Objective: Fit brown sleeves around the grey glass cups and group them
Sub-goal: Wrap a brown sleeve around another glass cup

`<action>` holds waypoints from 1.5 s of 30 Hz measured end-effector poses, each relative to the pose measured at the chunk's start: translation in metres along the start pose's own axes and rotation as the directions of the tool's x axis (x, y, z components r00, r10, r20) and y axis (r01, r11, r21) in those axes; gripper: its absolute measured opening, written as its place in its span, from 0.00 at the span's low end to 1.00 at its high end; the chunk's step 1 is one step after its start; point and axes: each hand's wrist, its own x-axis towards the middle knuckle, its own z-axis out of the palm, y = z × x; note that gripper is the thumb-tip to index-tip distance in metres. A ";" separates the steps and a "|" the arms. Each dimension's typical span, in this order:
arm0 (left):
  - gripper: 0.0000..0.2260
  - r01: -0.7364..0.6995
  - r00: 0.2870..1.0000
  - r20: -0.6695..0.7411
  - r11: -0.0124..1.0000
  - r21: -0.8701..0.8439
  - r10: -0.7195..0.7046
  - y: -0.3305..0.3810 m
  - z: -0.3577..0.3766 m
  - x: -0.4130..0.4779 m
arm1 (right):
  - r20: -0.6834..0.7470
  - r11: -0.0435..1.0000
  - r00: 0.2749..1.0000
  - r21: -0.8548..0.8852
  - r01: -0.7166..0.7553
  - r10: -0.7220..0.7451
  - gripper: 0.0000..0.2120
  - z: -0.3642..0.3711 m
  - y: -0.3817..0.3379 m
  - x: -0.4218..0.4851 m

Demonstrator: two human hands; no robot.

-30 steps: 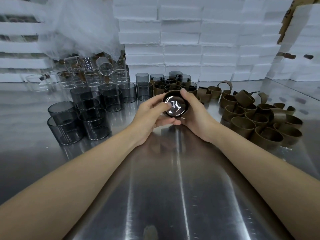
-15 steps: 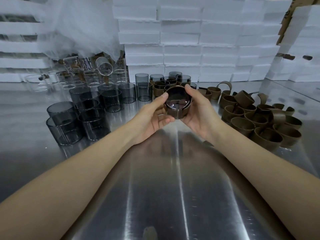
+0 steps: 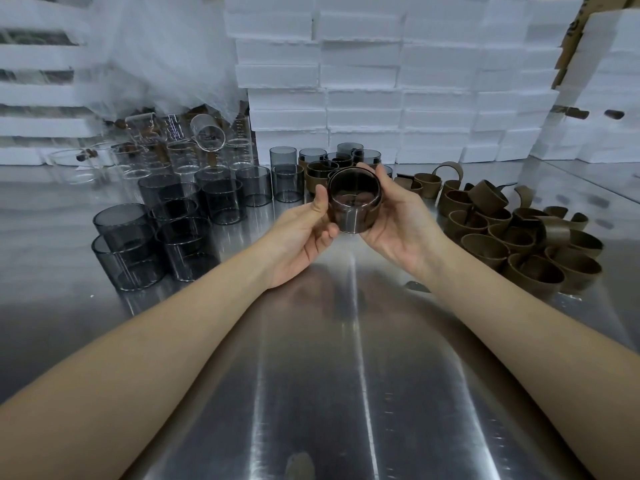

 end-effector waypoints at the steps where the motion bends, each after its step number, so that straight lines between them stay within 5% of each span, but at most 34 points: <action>1: 0.19 -0.015 1.000 -0.015 1.000 0.014 0.016 -0.002 0.001 0.000 | -0.005 0.999 1.000 -0.032 0.002 -0.002 0.14 0.000 0.000 0.000; 5: 0.12 -0.119 0.991 -0.048 0.992 0.047 0.121 -0.005 0.002 0.000 | -0.087 0.990 0.996 -0.138 0.009 -0.022 0.19 -0.005 0.002 0.003; 8: 0.20 -0.209 0.966 -0.123 0.967 0.145 0.227 -0.004 0.002 -0.003 | -0.097 0.977 0.994 -0.202 -0.074 0.055 0.20 -0.009 0.005 0.001; 14: 0.15 -0.207 0.928 -0.225 0.911 0.356 0.298 -0.006 -0.001 -0.001 | -0.021 0.981 1.000 -0.194 0.003 -0.007 0.26 -0.013 0.008 0.001; 21: 0.18 -0.345 0.898 0.037 0.647 0.680 0.439 -0.002 -0.013 -0.002 | 0.079 0.705 0.950 -0.652 0.277 -0.301 0.35 -0.012 0.011 -0.004; 27: 0.33 -0.367 0.887 0.144 0.478 0.798 0.439 -0.007 -0.014 -0.001 | 0.168 0.625 0.920 -0.689 0.367 -0.355 0.35 -0.011 0.013 -0.006; 37: 0.28 -0.382 0.834 0.111 0.419 0.824 0.541 -0.010 -0.017 0.002 | 0.194 0.572 0.919 -0.733 0.369 -0.344 0.29 -0.005 0.015 -0.007; 41: 0.25 -0.278 0.858 0.102 0.287 0.917 0.504 -0.008 -0.022 0.000 | 0.328 0.277 0.885 -0.863 0.423 -0.331 0.32 -0.007 0.015 -0.010; 45: 0.22 -0.217 0.858 0.099 0.180 0.959 0.504 -0.008 -0.022 -0.002 | 0.381 0.137 0.860 -0.885 0.445 -0.339 0.26 -0.011 0.015 -0.008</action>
